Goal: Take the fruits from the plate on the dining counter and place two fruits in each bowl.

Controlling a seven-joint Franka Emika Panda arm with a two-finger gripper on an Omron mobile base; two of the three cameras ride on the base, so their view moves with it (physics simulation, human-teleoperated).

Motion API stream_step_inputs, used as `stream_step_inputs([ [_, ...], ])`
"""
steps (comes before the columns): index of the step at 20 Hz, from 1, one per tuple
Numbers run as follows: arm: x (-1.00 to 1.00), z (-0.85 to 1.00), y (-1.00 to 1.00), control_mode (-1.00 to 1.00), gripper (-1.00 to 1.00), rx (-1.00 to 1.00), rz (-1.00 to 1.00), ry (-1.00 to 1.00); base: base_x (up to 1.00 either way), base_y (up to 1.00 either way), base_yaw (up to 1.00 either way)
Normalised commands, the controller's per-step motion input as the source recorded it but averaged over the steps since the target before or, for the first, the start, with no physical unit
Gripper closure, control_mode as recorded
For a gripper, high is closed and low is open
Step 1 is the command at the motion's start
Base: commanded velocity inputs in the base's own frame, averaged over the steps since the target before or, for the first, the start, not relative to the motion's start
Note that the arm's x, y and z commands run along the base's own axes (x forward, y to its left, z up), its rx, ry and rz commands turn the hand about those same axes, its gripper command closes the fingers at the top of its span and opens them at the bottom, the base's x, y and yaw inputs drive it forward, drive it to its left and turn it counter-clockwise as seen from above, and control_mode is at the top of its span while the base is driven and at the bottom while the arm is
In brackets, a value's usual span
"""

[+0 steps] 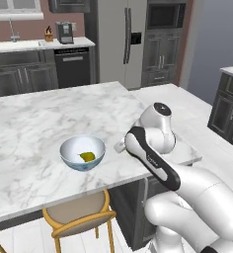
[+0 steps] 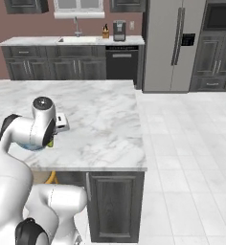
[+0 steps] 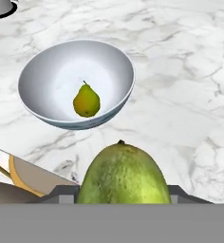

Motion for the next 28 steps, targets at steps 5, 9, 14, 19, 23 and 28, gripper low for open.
stream_step_inputs([
  [5,0.00,0.00,0.00,1.00,1.00,0.00,0.00,0.00,0.01,0.00,0.00],
  [9,0.63,0.00,0.30,-1.00,1.00,-0.04,0.00,0.17,0.00,0.00,0.00],
  [14,1.00,0.00,0.64,-1.00,1.00,-0.06,0.00,0.25,0.00,0.00,0.00],
  [19,1.00,-0.11,0.67,-1.00,1.00,-0.05,0.02,0.24,0.00,0.00,0.00],
  [23,0.54,0.08,0.52,-1.00,1.00,-0.06,0.00,0.11,0.00,0.00,0.00],
  [28,0.07,0.15,0.36,-1.00,1.00,-0.06,-0.01,0.05,0.00,0.00,0.00],
])
